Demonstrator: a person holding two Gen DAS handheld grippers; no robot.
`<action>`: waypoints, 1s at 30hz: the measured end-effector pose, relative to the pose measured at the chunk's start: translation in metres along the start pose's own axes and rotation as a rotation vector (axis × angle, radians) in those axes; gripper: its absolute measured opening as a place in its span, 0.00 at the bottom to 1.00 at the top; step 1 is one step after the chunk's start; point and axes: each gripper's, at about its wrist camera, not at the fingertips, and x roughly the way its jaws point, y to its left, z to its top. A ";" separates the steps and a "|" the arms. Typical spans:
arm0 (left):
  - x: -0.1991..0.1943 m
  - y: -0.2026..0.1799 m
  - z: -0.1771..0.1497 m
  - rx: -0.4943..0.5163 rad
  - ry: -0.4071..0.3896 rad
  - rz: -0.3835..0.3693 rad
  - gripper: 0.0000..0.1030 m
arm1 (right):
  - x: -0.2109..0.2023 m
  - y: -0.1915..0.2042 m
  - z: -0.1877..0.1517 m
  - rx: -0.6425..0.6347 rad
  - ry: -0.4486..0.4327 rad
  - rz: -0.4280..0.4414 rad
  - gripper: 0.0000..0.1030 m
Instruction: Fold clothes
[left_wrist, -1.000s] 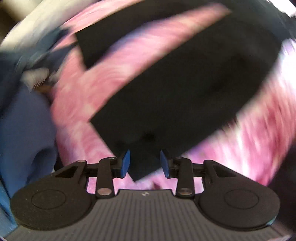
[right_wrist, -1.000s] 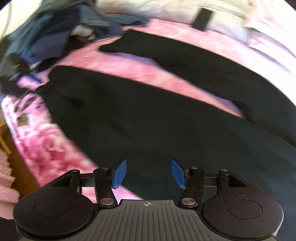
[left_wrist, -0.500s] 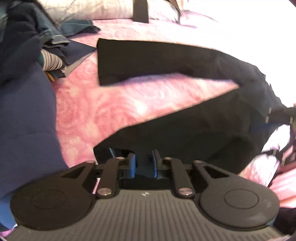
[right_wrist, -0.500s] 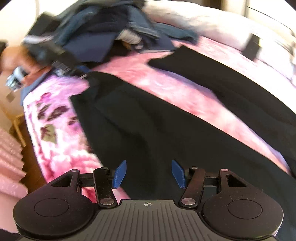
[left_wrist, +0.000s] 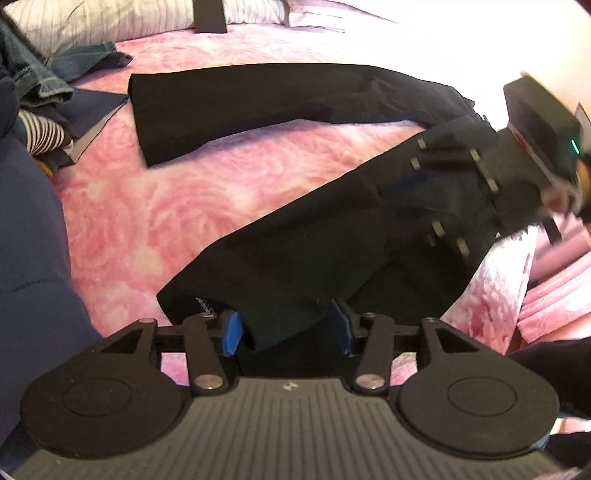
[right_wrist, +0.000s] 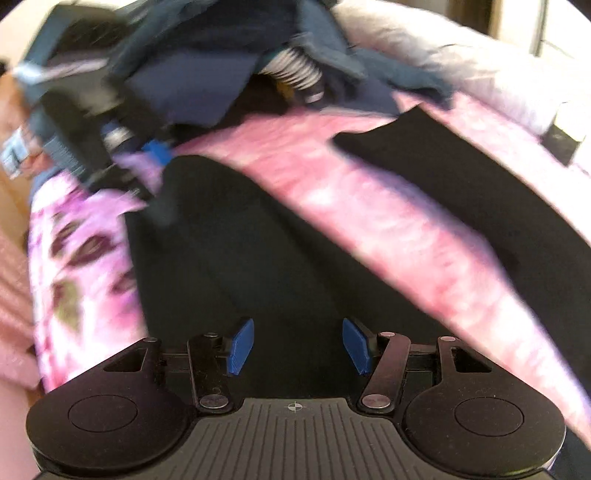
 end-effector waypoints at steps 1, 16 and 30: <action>0.003 -0.001 -0.001 0.017 0.008 0.004 0.48 | 0.001 -0.009 0.003 0.025 0.001 -0.015 0.56; -0.046 0.000 -0.023 -0.087 0.102 -0.121 0.07 | -0.053 -0.024 -0.019 0.182 -0.028 -0.031 0.56; -0.010 0.012 -0.001 -0.043 -0.026 -0.016 0.18 | -0.022 0.041 -0.017 -0.134 -0.047 0.019 0.56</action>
